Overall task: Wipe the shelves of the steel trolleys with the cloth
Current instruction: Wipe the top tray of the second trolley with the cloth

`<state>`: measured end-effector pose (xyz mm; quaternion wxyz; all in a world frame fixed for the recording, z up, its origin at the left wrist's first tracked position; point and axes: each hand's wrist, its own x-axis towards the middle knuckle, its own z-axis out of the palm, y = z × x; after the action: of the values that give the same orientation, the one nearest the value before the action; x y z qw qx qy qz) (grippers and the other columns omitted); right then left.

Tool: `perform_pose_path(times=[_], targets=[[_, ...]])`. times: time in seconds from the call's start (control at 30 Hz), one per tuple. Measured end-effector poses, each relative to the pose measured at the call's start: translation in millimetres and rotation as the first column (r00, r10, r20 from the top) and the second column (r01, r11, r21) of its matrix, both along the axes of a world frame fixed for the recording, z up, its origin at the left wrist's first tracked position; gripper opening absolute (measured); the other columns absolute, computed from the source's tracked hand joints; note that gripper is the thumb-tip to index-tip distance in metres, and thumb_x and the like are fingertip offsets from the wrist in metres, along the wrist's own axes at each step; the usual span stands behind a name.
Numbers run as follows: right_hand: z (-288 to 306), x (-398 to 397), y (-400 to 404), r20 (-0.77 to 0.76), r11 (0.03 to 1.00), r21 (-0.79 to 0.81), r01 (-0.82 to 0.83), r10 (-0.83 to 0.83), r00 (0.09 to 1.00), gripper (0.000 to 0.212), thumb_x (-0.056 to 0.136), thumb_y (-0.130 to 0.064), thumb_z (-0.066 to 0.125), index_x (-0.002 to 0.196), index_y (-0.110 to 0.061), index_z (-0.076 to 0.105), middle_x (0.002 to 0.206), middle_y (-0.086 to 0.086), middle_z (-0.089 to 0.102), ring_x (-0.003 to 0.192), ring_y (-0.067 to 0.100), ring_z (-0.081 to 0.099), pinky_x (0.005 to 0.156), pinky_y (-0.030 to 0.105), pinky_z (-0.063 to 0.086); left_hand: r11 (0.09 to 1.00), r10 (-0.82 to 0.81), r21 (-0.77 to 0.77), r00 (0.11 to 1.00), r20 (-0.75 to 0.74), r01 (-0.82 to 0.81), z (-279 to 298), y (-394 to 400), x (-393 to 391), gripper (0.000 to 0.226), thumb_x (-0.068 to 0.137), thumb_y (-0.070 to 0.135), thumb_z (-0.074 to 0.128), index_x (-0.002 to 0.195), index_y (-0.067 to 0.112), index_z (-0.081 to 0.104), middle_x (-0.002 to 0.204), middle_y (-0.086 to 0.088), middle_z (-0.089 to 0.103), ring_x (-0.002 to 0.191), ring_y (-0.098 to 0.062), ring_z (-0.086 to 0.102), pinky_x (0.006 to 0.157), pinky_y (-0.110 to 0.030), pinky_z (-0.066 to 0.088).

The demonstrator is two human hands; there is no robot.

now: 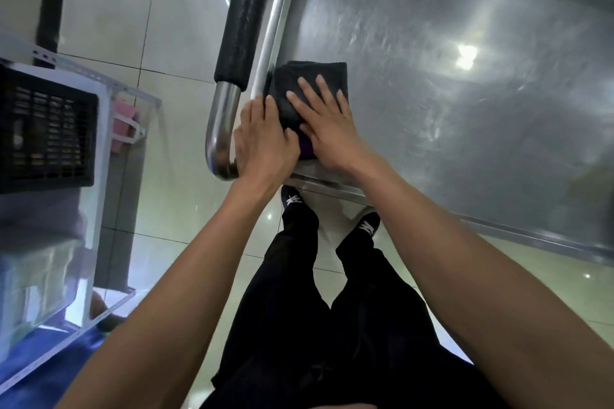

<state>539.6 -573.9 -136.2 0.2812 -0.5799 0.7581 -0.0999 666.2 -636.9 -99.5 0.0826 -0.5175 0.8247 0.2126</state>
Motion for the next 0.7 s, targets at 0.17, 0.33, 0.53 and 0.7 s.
perform_pose_path(times=[0.17, 0.33, 0.53, 0.7], targets=[[-5.7, -16.0, 42.8, -0.023, 0.999, -0.011, 0.036, -0.037, 0.999, 0.06, 0.106, -0.024, 0.039, 0.16, -0.029, 0.013, 0.168, -0.006, -0.002, 0.153, 0.019, -0.012, 0.123, 0.043, -0.009, 0.997, -0.07, -0.027, 0.998, 0.009, 0.07, 4.8, 30.9, -13.8, 0.059, 0.093, 0.026, 0.05, 0.149, 0.013, 0.037, 0.157, -0.008, 0.036, 0.147, -0.027, 0.026, 0.115, -0.049, 0.032], [-13.5, -51.0, 104.0, -0.042, 0.993, -0.033, 0.113, -0.114, 0.993, 0.062, 0.105, -0.023, 0.042, 0.16, -0.028, 0.013, 0.168, -0.006, -0.001, 0.153, 0.018, -0.011, 0.124, 0.044, -0.007, 0.982, -0.187, -0.013, 0.982, -0.037, 0.187, 8.1, 85.7, -50.7, 0.053, 0.095, 0.025, 0.051, 0.146, 0.014, 0.043, 0.151, -0.006, 0.043, 0.142, -0.026, 0.033, 0.111, -0.047, 0.034], [-19.4, -104.2, 181.8, -0.053, 0.974, -0.023, 0.227, -0.228, 0.972, 0.063, 0.105, -0.024, 0.041, 0.159, -0.031, 0.01, 0.168, -0.007, -0.002, 0.153, 0.016, -0.014, 0.123, 0.043, -0.008, 0.959, -0.283, -0.039, 0.958, -0.054, 0.281, 7.0, 147.6, -96.4, 0.045, 0.099, 0.029, 0.047, 0.142, 0.015, 0.048, 0.146, -0.005, 0.049, 0.138, -0.026, 0.038, 0.107, -0.047, 0.036], [-20.8, -135.7, 232.6, -0.082, 0.962, -0.011, 0.272, -0.272, 0.959, 0.061, 0.105, -0.025, 0.039, 0.159, -0.031, 0.01, 0.168, -0.006, -0.002, 0.153, 0.018, -0.013, 0.123, 0.045, -0.007, 0.937, -0.348, -0.045, 0.937, -0.021, 0.347, -0.4, 185.2, -116.7, 0.044, 0.101, 0.033, 0.044, 0.142, 0.017, 0.047, 0.147, -0.003, 0.048, 0.137, -0.025, 0.039, 0.107, -0.046, 0.036]])
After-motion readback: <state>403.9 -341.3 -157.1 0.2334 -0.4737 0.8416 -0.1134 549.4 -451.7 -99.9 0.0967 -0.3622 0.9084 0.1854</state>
